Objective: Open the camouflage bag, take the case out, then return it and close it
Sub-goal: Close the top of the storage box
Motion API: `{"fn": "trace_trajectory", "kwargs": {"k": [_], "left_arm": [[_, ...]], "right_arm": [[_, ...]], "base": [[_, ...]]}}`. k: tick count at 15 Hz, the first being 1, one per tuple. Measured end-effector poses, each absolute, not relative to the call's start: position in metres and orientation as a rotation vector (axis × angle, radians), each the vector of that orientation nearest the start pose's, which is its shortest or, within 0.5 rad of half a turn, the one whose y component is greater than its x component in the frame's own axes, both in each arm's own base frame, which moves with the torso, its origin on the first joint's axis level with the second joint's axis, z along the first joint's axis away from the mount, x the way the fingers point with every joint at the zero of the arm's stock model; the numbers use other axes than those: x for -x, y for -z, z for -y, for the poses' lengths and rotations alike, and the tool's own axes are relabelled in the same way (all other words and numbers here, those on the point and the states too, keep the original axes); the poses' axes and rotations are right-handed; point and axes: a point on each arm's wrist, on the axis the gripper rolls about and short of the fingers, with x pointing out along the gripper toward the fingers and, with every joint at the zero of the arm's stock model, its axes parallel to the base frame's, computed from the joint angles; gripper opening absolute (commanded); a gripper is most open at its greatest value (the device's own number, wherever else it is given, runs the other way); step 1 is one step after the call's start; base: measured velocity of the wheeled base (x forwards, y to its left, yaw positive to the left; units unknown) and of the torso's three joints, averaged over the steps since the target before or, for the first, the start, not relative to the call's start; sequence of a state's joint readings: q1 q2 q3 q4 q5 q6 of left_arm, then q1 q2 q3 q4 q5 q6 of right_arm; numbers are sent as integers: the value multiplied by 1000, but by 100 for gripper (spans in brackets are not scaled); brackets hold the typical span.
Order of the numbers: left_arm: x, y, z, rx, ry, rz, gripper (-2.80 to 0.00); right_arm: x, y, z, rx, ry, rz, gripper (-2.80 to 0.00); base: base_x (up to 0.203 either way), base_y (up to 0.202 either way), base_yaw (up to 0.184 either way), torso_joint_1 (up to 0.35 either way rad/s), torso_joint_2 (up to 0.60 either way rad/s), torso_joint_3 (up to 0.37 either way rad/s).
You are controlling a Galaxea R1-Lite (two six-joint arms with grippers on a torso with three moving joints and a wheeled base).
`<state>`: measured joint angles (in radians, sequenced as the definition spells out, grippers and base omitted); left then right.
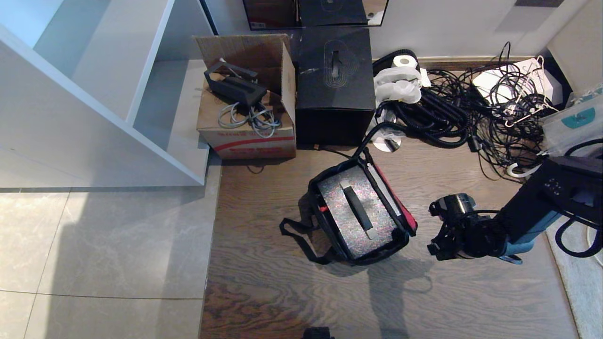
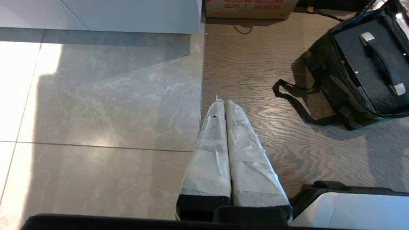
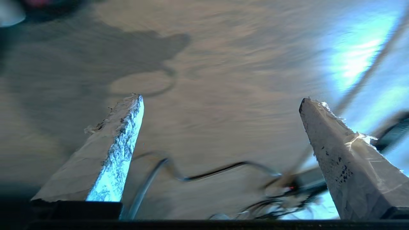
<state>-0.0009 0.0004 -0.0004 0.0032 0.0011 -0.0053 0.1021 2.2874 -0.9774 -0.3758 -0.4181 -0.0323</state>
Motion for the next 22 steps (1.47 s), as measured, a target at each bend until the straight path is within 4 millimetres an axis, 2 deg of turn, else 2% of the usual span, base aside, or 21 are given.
{"fn": "trace_trajectory", "kwargs": {"k": [2,5,8,15,22], "left_arm": [[23,-75,0,5,1,-3,-280],[23,-75,0,5,0,-3,-280],[23,-75,0,5,0,-3,-280],[23,-75,0,5,0,-4,-280],[23,-75,0,5,0,-4,-280]], "right_arm": [[-378,-5,-32,297,197,-877,0],[-379,-27,-44,200,-12,-794,0],[-385,-35,-54,143,-56,-714,0],[-412,-17,-64,128,-58,-647,0],[-420,0,-56,151,14,-664,0]], "base": [[0,0,0,0,0,0],[0,0,0,0,0,0],[0,0,0,0,0,0],[0,0,0,0,0,0],[0,0,0,0,0,0]]}}
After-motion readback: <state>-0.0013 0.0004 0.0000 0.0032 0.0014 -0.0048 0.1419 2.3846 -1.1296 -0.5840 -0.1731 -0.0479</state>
